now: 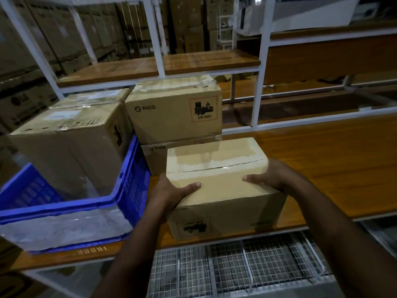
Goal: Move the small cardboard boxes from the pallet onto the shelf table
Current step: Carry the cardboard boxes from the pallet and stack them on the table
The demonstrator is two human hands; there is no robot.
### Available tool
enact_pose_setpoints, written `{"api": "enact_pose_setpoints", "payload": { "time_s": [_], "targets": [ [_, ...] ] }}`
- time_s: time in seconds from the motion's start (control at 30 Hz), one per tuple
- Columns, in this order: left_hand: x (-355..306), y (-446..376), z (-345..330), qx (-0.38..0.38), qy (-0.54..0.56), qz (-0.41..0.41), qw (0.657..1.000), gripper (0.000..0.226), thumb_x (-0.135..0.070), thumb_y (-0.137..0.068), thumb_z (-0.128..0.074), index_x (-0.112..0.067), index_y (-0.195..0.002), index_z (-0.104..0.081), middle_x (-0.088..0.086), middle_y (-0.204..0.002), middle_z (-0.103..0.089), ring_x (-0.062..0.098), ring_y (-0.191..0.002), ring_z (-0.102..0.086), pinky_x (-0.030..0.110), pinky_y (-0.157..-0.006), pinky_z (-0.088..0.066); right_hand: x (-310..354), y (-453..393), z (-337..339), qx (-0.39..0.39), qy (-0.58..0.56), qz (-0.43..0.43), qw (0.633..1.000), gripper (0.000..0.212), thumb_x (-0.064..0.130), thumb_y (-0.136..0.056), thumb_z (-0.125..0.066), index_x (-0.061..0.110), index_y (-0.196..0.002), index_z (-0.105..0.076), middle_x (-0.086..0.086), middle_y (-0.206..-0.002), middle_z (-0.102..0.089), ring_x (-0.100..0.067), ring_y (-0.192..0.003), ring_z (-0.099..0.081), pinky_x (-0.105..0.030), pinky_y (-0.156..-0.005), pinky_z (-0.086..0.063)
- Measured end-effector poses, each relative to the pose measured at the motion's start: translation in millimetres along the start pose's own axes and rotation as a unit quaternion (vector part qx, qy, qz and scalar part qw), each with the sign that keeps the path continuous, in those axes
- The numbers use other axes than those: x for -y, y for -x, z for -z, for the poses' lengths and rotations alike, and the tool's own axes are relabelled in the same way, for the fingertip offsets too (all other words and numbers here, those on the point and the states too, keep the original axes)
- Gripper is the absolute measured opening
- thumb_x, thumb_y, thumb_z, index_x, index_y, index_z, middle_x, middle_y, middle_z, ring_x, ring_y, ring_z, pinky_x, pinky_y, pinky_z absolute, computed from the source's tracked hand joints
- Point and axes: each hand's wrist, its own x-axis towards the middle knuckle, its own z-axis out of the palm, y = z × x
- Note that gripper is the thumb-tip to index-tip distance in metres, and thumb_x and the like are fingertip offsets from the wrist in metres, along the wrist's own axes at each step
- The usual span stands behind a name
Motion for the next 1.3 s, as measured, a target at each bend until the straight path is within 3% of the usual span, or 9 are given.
{"api": "enact_pose_setpoints", "payload": {
  "time_s": [0.13, 0.27, 0.4, 0.53, 0.7, 0.83, 0.97, 1.17, 1.3],
  "targets": [
    [-5.8, -10.8, 5.8, 0.022, -0.022, -0.001, 1.000, 0.131, -0.089, -0.038, -0.080, -0.026, -0.147, -0.042, -0.005, -0.140, -0.058, 0.023, -0.125, -0.056, 0.046, -0.102, -0.051, 14.9, -8.1, 3.4, -0.009, 0.063, -0.034, 0.997, 0.081, 0.056, -0.070, -0.082, 0.012, -0.131, -0.050, -0.009, -0.130, -0.057, -0.023, -0.098, -0.054, -0.031, -0.070, -0.046],
    [-22.1, -31.9, 7.7, 0.004, -0.010, 0.023, 1.000, 0.097, -0.071, -0.067, -0.080, -0.017, -0.143, -0.052, 0.004, -0.137, -0.061, 0.027, -0.118, -0.061, 0.040, -0.093, -0.054, 27.4, -25.6, -4.2, -0.074, 0.031, -0.014, 0.997, 0.073, 0.064, -0.076, -0.073, 0.014, -0.126, -0.052, -0.006, -0.126, -0.059, -0.024, -0.094, -0.055, -0.035, -0.076, -0.050],
    [-41.6, -50.0, 5.4, -0.036, 0.000, 0.052, 0.998, 0.104, -0.070, -0.068, -0.080, -0.012, -0.147, -0.047, 0.010, -0.145, -0.056, 0.031, -0.123, -0.058, 0.038, -0.092, -0.052, 36.1, -46.6, -10.9, -0.092, 0.019, -0.004, 0.996, 0.062, 0.065, -0.078, -0.071, 0.015, -0.112, -0.055, -0.008, -0.123, -0.063, -0.028, -0.102, -0.061, -0.040, -0.082, -0.054],
    [-38.5, -56.4, -0.5, -0.064, -0.015, 0.053, 0.996, 0.095, -0.071, -0.063, -0.082, -0.014, -0.135, -0.060, 0.007, -0.133, -0.065, 0.028, -0.115, -0.063, 0.039, -0.095, -0.054, 34.4, -55.3, -17.0, -0.143, 0.027, 0.003, 0.989, 0.050, 0.060, -0.077, -0.075, 0.020, -0.097, -0.051, -0.006, -0.111, -0.066, -0.027, -0.094, -0.062, -0.035, -0.068, -0.045],
    [-34.7, -61.7, -3.7, -0.081, -0.040, 0.052, 0.995, 0.079, -0.067, -0.069, -0.081, -0.017, -0.127, -0.065, 0.007, -0.126, -0.069, 0.028, -0.111, -0.065, 0.038, -0.091, -0.054, 30.7, -61.6, -17.6, -0.152, 0.047, 0.015, 0.987, 0.050, 0.061, -0.076, -0.075, 0.021, -0.096, -0.053, -0.001, -0.101, -0.062, -0.027, -0.093, -0.063, -0.034, -0.066, -0.046],
    [-32.2, -60.8, -3.7, -0.089, -0.040, 0.044, 0.994, 0.108, -0.091, -0.049, -0.072, -0.025, -0.134, -0.060, 0.000, -0.131, -0.068, 0.024, -0.113, -0.065, 0.043, -0.096, -0.055, 27.5, -73.7, -17.9, -0.124, 0.029, 0.021, 0.992, 0.057, 0.066, -0.075, -0.072, 0.020, -0.104, -0.058, -0.002, -0.105, -0.065, -0.026, -0.093, -0.064, -0.035, -0.070, -0.051],
    [-37.1, -60.8, -5.3, -0.089, -0.052, 0.032, 0.994, 0.080, -0.070, -0.070, -0.078, -0.023, -0.133, -0.062, 0.003, -0.131, -0.068, 0.026, -0.116, -0.064, 0.037, -0.094, -0.052, 27.9, -75.9, -17.1, -0.148, 0.024, 0.016, 0.989, 0.051, 0.059, -0.077, -0.075, 0.019, -0.103, -0.057, -0.005, -0.107, -0.066, -0.029, -0.096, -0.064, -0.037, -0.071, -0.050],
    [-38.8, -55.5, -3.6, -0.096, -0.073, 0.049, 0.991, 0.080, -0.076, -0.069, -0.074, -0.024, -0.128, -0.064, 0.003, -0.127, -0.069, 0.027, -0.112, -0.064, 0.044, -0.096, -0.054, 30.7, -66.7, -15.8, -0.162, 0.032, 0.026, 0.986, 0.046, 0.056, -0.080, -0.074, 0.018, -0.102, -0.058, -0.006, -0.107, -0.067, -0.029, -0.098, -0.065, -0.034, -0.068, -0.045],
    [-43.3, -42.5, -4.3, -0.104, -0.063, 0.035, 0.992, 0.077, -0.071, -0.076, -0.072, -0.020, -0.133, -0.061, 0.005, -0.128, -0.068, 0.027, -0.111, -0.063, 0.039, -0.091, -0.054, 26.1, -56.5, -11.3, -0.170, 0.027, 0.042, 0.984, 0.043, 0.053, -0.085, -0.071, 0.017, -0.105, -0.060, -0.006, -0.108, -0.067, -0.027, -0.095, -0.065, -0.033, -0.068, -0.048]
  ]
}}
